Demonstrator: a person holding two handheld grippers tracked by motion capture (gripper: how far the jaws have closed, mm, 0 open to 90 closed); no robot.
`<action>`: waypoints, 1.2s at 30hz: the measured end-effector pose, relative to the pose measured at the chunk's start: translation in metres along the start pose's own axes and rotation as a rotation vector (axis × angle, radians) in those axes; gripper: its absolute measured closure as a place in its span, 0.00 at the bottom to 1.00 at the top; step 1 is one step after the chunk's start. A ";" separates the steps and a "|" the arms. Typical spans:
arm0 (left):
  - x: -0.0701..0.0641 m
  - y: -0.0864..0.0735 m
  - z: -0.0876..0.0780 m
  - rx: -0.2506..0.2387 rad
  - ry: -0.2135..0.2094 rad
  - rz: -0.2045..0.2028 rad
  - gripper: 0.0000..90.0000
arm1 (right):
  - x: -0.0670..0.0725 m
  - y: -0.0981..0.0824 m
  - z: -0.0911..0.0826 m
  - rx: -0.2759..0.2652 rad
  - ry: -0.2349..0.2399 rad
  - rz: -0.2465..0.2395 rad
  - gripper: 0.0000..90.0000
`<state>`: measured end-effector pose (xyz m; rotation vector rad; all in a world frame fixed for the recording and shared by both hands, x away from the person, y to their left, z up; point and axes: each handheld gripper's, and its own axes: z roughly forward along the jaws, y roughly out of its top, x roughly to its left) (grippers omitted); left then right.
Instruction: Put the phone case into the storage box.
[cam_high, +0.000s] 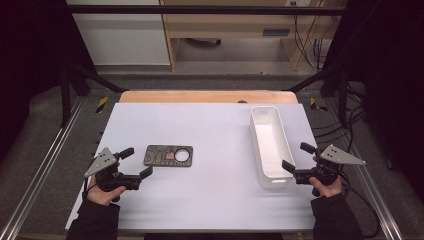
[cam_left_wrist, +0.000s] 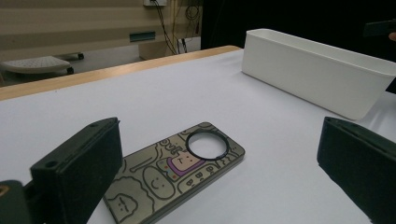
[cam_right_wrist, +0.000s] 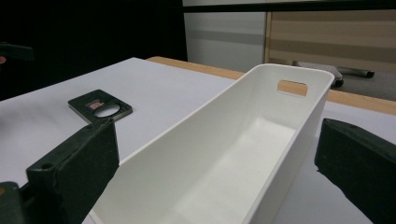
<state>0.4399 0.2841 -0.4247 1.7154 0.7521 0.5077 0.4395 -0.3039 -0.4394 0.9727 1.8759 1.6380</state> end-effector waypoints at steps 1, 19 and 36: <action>0.000 0.000 0.001 0.006 -0.002 0.002 0.00 | 0.000 0.000 0.000 0.003 0.002 -0.001 0.00; -0.006 0.014 0.006 0.056 -0.018 0.012 0.00 | 0.003 0.001 0.002 0.014 0.012 -0.019 0.00; -0.006 0.029 0.023 0.124 0.004 -0.008 0.00 | 0.004 0.003 0.000 0.009 0.007 -0.021 0.00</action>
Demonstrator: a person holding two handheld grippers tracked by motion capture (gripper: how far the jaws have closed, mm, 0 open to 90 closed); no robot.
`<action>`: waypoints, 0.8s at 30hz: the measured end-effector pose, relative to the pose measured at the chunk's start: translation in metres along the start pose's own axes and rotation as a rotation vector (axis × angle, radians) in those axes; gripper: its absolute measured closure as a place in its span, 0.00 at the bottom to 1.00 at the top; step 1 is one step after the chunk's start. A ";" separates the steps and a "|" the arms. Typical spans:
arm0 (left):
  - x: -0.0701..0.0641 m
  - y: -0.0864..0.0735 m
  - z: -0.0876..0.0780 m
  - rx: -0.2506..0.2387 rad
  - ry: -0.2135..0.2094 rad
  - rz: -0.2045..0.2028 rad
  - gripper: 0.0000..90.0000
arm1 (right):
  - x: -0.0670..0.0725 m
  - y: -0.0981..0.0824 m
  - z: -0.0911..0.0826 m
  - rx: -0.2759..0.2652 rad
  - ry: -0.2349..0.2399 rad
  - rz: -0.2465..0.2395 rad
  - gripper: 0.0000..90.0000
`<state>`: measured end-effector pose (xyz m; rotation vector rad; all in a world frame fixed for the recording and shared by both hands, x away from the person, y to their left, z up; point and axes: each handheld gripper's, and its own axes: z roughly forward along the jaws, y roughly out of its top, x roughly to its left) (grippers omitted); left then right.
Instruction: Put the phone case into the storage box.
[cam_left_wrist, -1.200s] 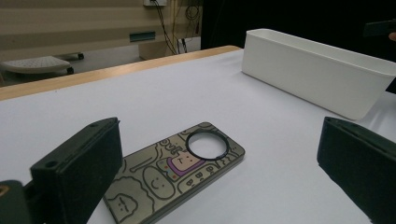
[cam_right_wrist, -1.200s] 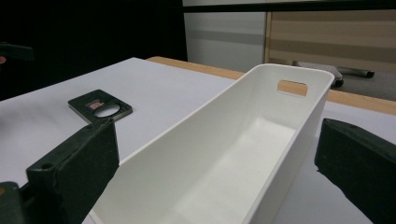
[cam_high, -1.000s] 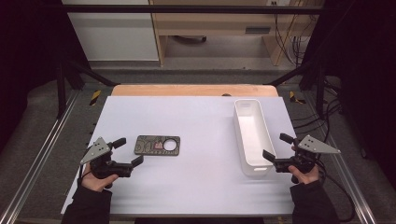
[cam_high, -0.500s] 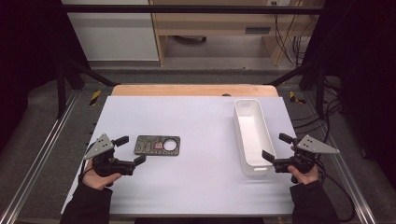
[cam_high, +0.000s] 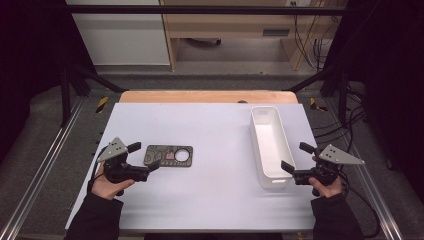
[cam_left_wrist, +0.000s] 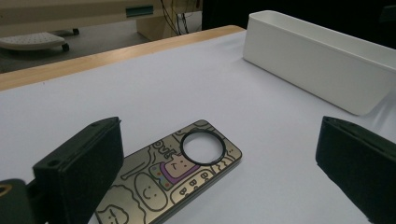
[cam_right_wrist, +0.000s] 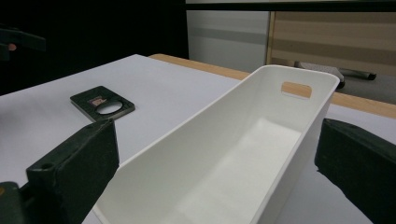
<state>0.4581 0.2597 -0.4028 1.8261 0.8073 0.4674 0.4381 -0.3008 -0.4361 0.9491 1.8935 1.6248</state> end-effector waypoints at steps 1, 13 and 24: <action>0.000 0.000 0.000 0.000 0.000 0.000 0.01 | 0.000 0.000 0.000 0.000 0.000 0.000 0.00; 0.010 0.004 0.020 0.068 0.068 0.003 0.09 | 0.001 0.000 0.001 0.008 0.000 -0.005 0.00; 0.027 0.004 0.036 0.121 0.183 0.001 0.35 | 0.001 0.000 0.001 0.007 0.000 -0.006 0.00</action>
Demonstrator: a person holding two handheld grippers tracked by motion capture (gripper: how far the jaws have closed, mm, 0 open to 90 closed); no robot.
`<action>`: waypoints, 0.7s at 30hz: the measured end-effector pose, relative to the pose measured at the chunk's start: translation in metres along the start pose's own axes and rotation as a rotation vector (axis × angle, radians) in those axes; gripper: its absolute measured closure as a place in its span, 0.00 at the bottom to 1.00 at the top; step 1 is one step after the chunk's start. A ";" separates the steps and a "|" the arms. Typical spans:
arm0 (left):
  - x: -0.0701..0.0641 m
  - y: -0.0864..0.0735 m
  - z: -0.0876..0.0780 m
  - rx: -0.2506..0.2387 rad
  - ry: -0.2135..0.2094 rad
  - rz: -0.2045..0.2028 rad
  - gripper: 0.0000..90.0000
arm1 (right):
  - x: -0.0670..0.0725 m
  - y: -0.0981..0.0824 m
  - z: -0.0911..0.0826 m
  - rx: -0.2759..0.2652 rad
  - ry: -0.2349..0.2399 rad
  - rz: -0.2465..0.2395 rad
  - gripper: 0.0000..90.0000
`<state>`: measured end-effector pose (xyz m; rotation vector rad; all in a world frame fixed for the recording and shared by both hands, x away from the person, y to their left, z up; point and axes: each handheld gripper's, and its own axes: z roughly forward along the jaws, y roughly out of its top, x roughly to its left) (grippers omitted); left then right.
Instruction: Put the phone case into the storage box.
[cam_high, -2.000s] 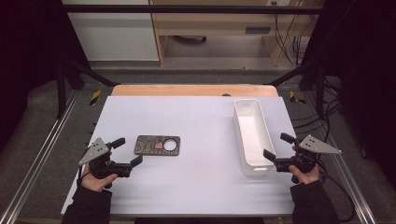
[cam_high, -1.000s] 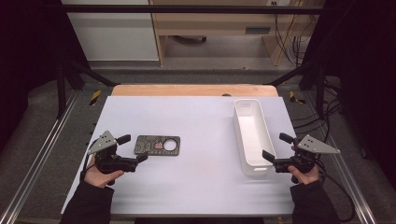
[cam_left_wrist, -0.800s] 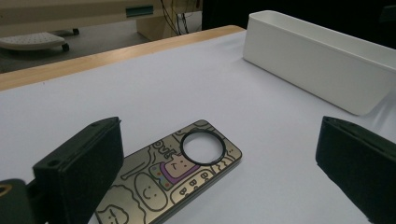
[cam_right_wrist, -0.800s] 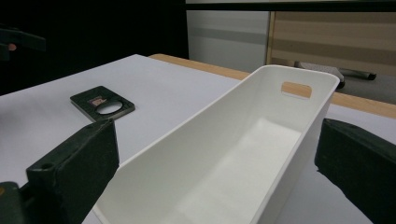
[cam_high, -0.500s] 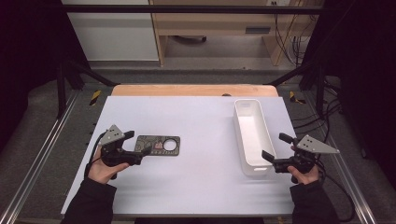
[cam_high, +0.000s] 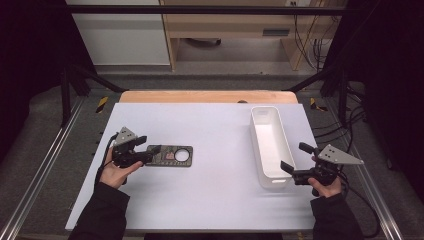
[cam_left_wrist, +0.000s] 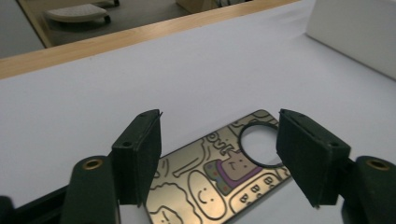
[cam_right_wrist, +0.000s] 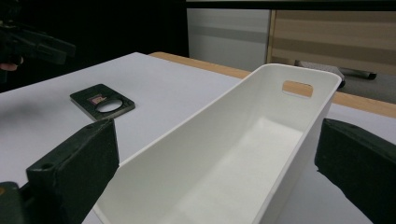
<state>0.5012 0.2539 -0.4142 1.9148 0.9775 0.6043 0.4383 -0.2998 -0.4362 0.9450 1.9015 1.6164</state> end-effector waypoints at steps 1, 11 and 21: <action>0.001 0.000 0.002 0.002 0.009 0.000 0.36 | 0.000 0.000 0.000 -0.001 0.000 0.000 0.00; 0.009 0.000 0.010 0.003 0.088 -0.027 0.48 | 0.000 0.000 0.000 -0.001 0.001 -0.002 0.00; 0.019 0.001 0.017 0.003 0.133 -0.053 0.62 | 0.000 0.000 0.000 -0.002 0.001 -0.003 0.00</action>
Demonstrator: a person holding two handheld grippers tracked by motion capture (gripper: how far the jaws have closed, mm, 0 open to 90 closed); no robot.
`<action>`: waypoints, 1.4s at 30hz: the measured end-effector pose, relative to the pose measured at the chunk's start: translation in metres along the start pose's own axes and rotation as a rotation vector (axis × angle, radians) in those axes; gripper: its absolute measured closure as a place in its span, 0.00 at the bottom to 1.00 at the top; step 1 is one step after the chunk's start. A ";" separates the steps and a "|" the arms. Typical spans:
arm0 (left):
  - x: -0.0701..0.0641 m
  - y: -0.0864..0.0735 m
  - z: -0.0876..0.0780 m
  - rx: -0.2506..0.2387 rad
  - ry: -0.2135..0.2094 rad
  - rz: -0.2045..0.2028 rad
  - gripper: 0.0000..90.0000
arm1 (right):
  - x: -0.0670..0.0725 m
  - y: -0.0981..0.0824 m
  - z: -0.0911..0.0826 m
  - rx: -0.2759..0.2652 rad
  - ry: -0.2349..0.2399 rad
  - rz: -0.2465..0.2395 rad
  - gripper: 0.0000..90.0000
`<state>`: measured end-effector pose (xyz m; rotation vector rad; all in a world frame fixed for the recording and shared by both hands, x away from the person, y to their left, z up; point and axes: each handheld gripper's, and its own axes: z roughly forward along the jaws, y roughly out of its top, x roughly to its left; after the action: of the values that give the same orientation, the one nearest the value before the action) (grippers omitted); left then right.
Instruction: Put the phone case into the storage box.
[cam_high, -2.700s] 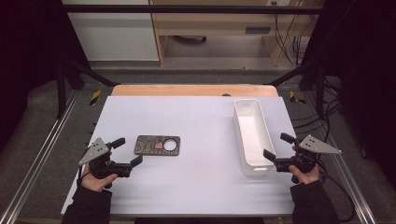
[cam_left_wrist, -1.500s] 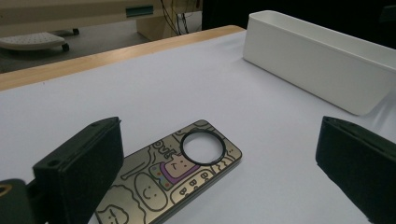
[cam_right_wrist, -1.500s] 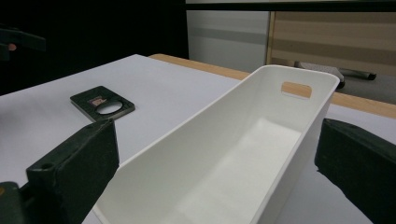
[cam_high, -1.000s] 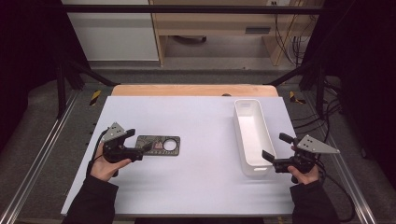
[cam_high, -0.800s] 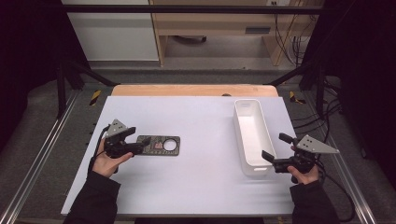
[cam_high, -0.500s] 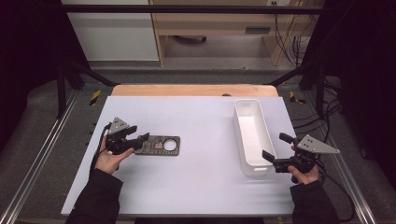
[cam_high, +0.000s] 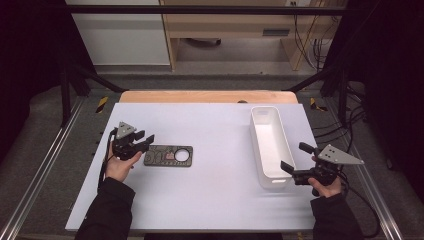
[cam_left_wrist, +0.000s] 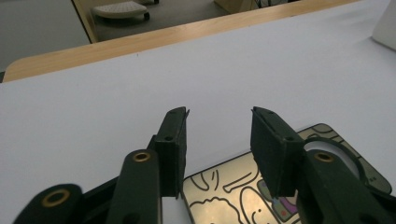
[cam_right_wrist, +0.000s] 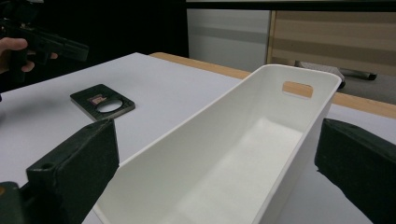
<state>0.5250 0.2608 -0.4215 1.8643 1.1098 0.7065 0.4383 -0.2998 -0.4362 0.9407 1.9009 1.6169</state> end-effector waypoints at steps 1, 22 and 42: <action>0.001 0.000 0.001 0.008 0.000 -0.001 0.64 | 0.000 0.000 0.000 0.001 0.000 0.001 0.00; 0.014 -0.006 0.028 0.135 -0.006 -0.025 0.93 | 0.000 -0.001 0.001 0.007 0.003 -0.003 0.00; 0.020 -0.017 0.055 0.217 0.014 -0.020 0.99 | 0.000 -0.002 0.002 0.011 0.004 -0.003 0.00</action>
<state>0.5697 0.2624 -0.4620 2.0283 1.2544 0.6083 0.4395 -0.2991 -0.4382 0.9395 1.9153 1.6095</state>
